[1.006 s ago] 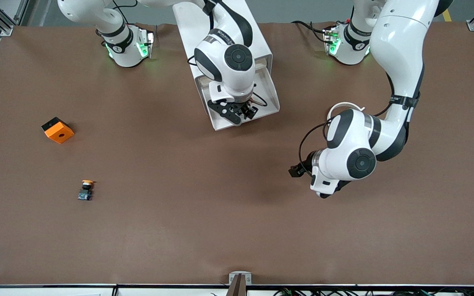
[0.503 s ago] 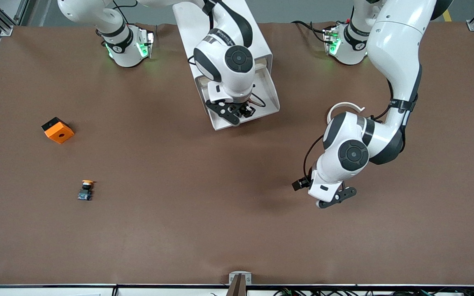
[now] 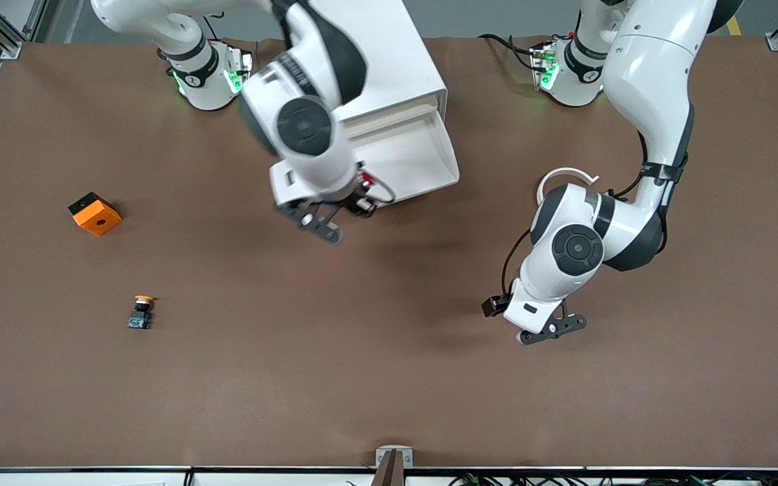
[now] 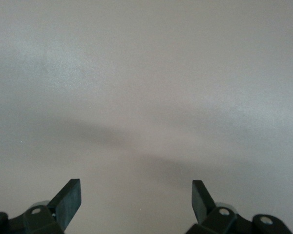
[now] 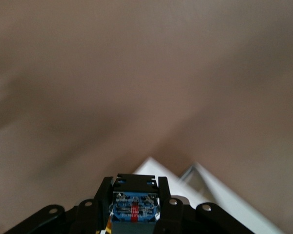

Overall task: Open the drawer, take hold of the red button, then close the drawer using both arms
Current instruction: 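Lift the red button out with the right gripper while the left gripper withdraws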

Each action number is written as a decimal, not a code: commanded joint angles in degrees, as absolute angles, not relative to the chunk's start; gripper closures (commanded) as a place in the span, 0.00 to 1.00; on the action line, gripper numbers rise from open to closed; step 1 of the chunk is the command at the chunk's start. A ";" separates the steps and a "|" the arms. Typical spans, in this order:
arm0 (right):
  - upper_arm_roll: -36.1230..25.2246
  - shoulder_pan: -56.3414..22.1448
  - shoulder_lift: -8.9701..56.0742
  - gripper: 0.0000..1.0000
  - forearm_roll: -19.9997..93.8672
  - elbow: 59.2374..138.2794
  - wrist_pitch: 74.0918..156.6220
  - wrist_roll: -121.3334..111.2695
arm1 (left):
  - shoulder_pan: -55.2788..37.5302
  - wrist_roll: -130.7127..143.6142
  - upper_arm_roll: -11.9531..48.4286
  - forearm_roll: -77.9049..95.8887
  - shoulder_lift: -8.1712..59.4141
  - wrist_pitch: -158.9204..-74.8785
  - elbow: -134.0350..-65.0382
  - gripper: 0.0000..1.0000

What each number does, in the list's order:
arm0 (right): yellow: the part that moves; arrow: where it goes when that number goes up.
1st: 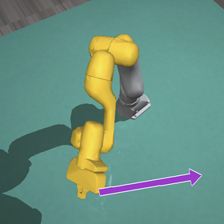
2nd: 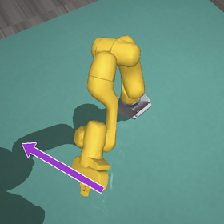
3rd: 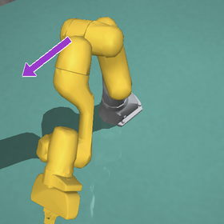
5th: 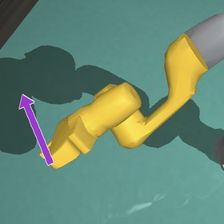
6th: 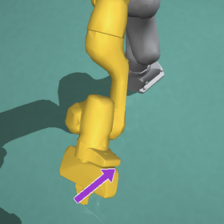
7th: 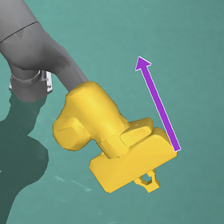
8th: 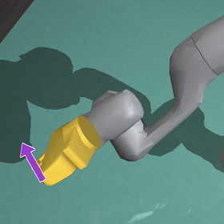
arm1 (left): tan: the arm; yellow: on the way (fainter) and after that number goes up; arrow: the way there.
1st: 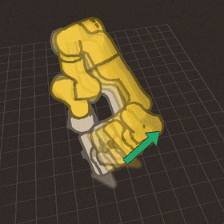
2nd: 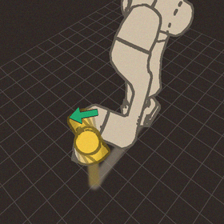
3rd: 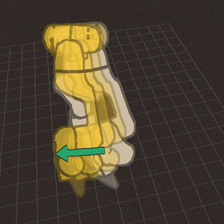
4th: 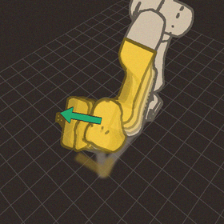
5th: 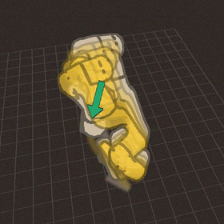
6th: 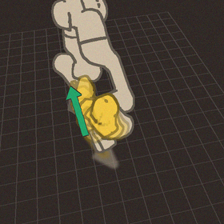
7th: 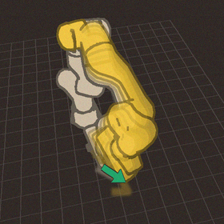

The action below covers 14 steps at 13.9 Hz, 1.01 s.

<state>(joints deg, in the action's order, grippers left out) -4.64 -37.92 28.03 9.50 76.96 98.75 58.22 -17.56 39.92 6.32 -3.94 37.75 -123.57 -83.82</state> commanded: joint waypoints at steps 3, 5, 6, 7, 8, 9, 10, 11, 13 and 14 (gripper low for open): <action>-3.96 -23.14 29.70 1.00 7.82 78.22 106.16 33.09 | -17.75 39.37 6.50 -5.19 36.92 -123.31 -83.94 0.00; -3.96 -19.09 31.63 1.00 7.56 78.57 109.06 25.95 | -18.46 39.72 6.50 -5.10 36.39 -123.40 -84.02 0.00; -3.96 -17.16 32.60 1.00 7.47 78.66 110.38 23.58 | -18.54 40.16 6.76 -5.01 35.52 -123.22 -84.28 0.00; -4.04 -15.40 33.56 1.00 7.21 78.92 111.96 20.34 | -18.72 40.25 7.46 -4.84 34.99 -123.14 -84.46 0.00; -4.04 -13.99 34.36 1.00 6.08 79.36 113.19 17.95 | -18.72 40.43 7.82 -4.75 34.28 -123.05 -84.81 0.00; -4.04 -12.67 34.97 1.00 4.41 79.80 114.68 16.62 | -18.81 40.60 8.26 -4.75 33.49 -123.05 -85.77 0.00; -4.04 -12.05 35.42 1.00 2.74 80.50 116.00 15.65 | -18.81 40.78 9.04 -4.75 32.09 -123.05 -87.35 0.00; -4.04 -11.78 35.85 1.00 1.33 81.55 117.84 14.77 | -18.72 40.78 9.49 -4.75 30.69 -123.05 -89.02 0.00; -3.96 -10.91 37.17 1.00 -1.30 83.14 121.27 11.97 | -18.72 40.96 10.28 -4.66 28.22 -123.13 -91.92 0.00; -3.96 -10.12 37.96 1.00 -1.75 83.41 122.33 10.65 | -18.72 40.96 10.98 -4.48 27.26 -123.48 -93.24 0.00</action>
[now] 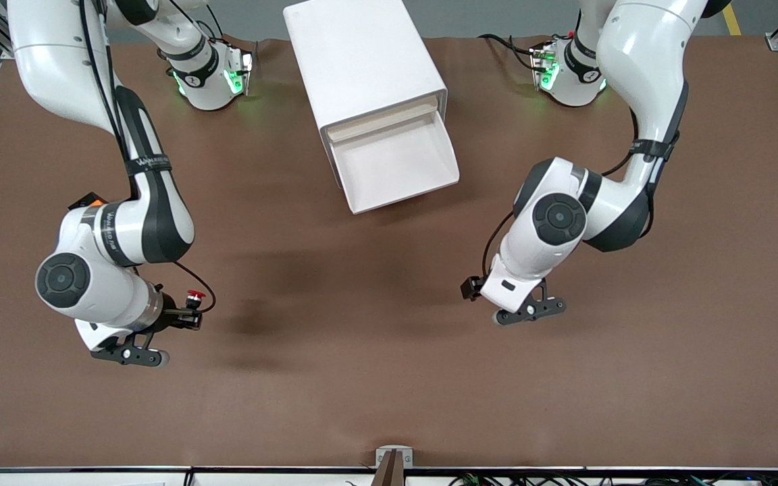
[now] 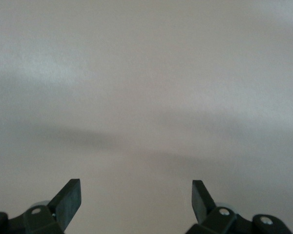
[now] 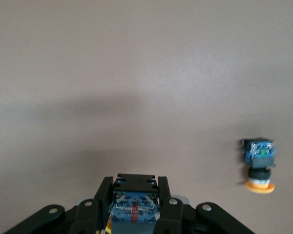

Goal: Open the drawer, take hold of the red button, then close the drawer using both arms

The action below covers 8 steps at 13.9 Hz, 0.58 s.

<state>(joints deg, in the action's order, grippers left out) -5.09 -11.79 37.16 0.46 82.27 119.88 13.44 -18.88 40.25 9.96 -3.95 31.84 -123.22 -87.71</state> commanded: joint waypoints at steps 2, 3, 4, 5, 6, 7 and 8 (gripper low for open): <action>-3.96 -8.88 39.63 1.00 -1.67 83.84 124.45 9.23 | -18.81 41.83 11.86 -4.31 26.81 -123.57 -93.95 0.00; -3.96 -8.44 40.16 1.00 -1.76 84.46 125.93 9.14 | -18.81 43.75 12.91 -4.31 26.55 -124.44 -95.09 0.00; -3.96 -7.92 40.34 1.00 -1.67 85.94 127.95 8.18 | -18.81 45.60 14.22 -4.31 26.02 -125.58 -96.32 0.00; -3.87 -7.82 40.43 1.00 -1.67 87.52 130.23 7.74 | -18.81 46.92 14.85 -4.31 25.41 -126.64 -97.63 0.00; -3.87 -7.65 40.43 1.00 -1.67 89.02 132.08 7.73 | -18.81 47.11 15.81 -4.31 24.70 -127.96 -99.21 0.00; -3.87 -7.65 40.78 1.00 -1.67 89.82 133.14 7.73 | -18.72 47.11 16.95 -4.31 23.83 -129.27 -100.97 0.00; -3.87 -7.04 41.22 1.00 -1.67 89.91 133.24 7.73 | -18.72 47.28 17.57 -4.31 23.47 -130.59 -102.29 0.00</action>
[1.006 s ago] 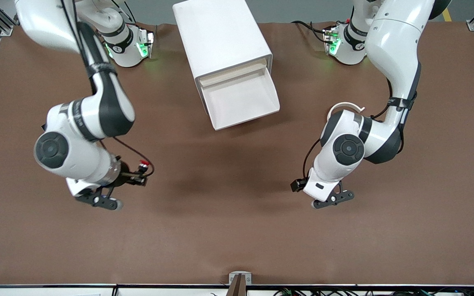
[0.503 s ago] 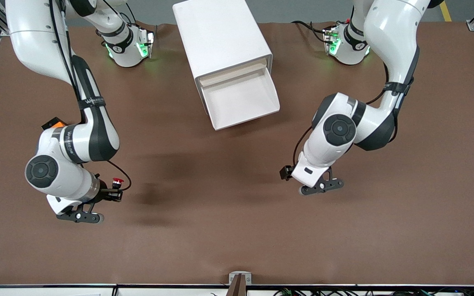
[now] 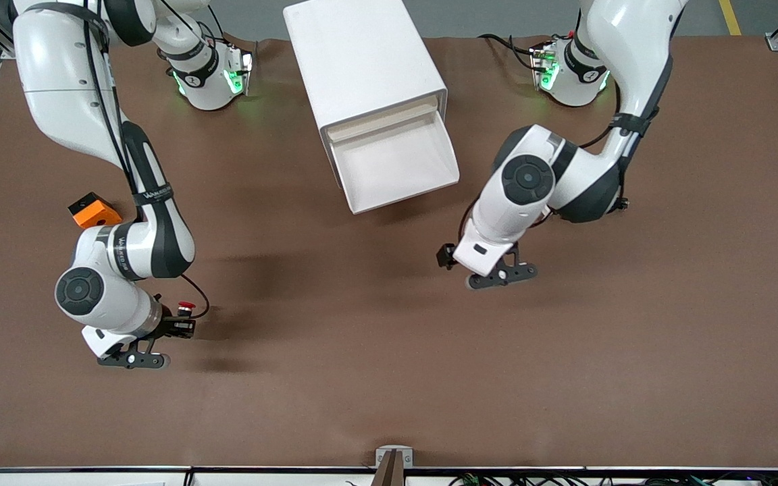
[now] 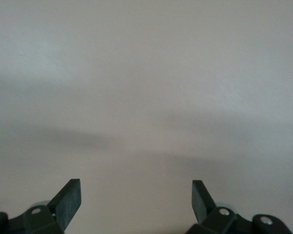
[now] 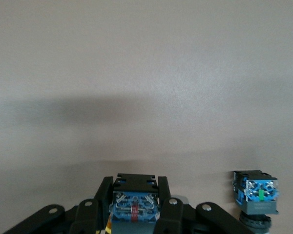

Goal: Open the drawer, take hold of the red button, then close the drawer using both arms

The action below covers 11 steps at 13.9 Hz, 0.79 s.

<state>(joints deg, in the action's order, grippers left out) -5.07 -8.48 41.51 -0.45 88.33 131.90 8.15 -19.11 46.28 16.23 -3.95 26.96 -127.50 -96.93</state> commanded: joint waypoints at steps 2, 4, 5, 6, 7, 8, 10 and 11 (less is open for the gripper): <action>-3.87 -6.16 42.01 1.00 -1.58 89.91 133.42 7.65 | -18.72 48.59 19.42 -4.13 23.38 -133.14 -104.49 0.00; -3.87 -6.07 42.36 1.00 -1.41 90.09 133.42 7.73 | -18.81 52.36 20.47 -3.87 23.64 -135.08 -105.55 0.00; -3.87 -5.98 42.45 1.00 -1.41 90.44 133.42 7.73 | -18.81 53.77 20.91 -3.17 23.73 -135.61 -105.90 0.00; -3.87 -5.63 42.45 1.00 -1.41 90.70 133.42 7.65 | -18.90 54.66 21.00 -2.99 23.82 -135.70 -106.00 0.00; -3.87 -5.54 42.45 1.00 -1.32 91.31 133.59 7.73 | -19.24 55.36 21.09 -2.99 23.73 -135.70 -106.52 0.00; -3.87 -5.54 42.45 1.00 -1.32 91.67 133.68 7.65 | -20.21 55.81 21.18 -2.99 23.56 -135.79 -107.13 0.00; -3.87 -5.54 42.36 1.00 -1.32 92.54 134.73 7.65 | -21.27 56.77 21.27 -2.99 23.20 -135.70 -107.84 0.00; -3.87 -5.54 42.36 1.00 -1.32 92.64 135.00 7.73 | -22.14 56.95 21.27 -2.99 23.20 -135.79 -107.84 0.00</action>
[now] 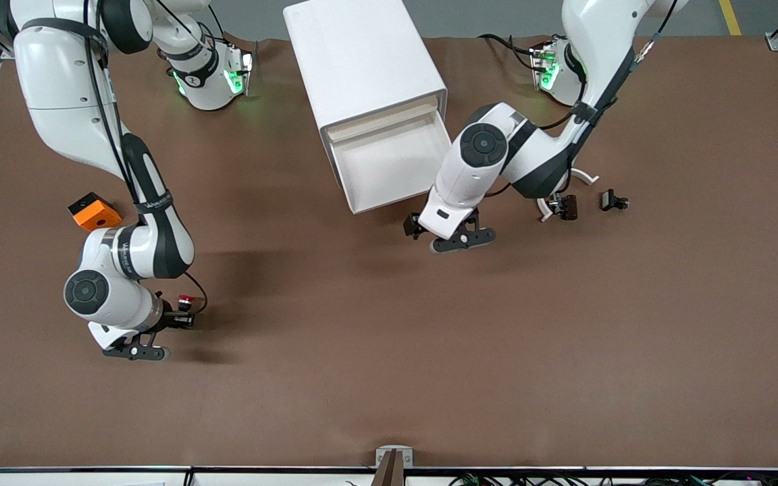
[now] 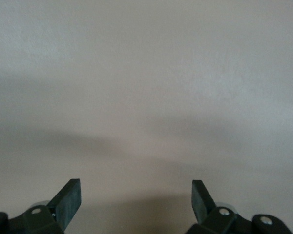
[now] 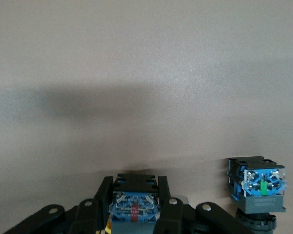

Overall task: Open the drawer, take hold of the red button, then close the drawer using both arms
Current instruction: 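Push the drawer closed with the left gripper while the right gripper opens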

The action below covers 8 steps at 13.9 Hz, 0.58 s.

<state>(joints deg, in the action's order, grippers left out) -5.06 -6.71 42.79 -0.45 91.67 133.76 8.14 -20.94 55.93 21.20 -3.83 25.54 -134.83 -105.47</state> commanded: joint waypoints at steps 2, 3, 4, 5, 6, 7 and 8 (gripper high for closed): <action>-3.87 -5.45 42.36 1.00 -1.23 92.72 135.26 7.73 | -23.37 58.53 21.36 -2.99 23.20 -135.70 -107.84 0.00; -3.87 -5.45 42.36 1.00 -1.23 92.81 135.44 7.73 | -24.07 59.32 21.36 -2.99 23.20 -135.70 -107.84 0.00; -3.87 -5.45 42.45 1.00 -1.23 92.81 135.44 7.65 | -24.60 59.85 21.36 -2.99 23.20 -135.70 -107.84 0.00; -3.87 -5.36 42.36 1.00 -1.23 92.81 135.35 7.65 | -25.31 60.81 21.36 -3.08 23.20 -135.70 -107.84 0.00; -3.87 -5.27 42.36 1.00 -1.23 92.81 135.35 7.65 | -26.27 61.78 21.36 -3.08 23.20 -135.62 -108.28 0.00; -3.87 -4.93 42.36 0.79 -1.23 92.81 135.26 7.73 | -27.06 62.57 21.36 -2.99 23.20 -135.62 -108.54 0.00; -3.87 -4.83 42.36 0.01 -1.14 92.81 135.44 8.00 | -27.59 63.27 21.36 -2.99 23.29 -135.44 -108.63 0.00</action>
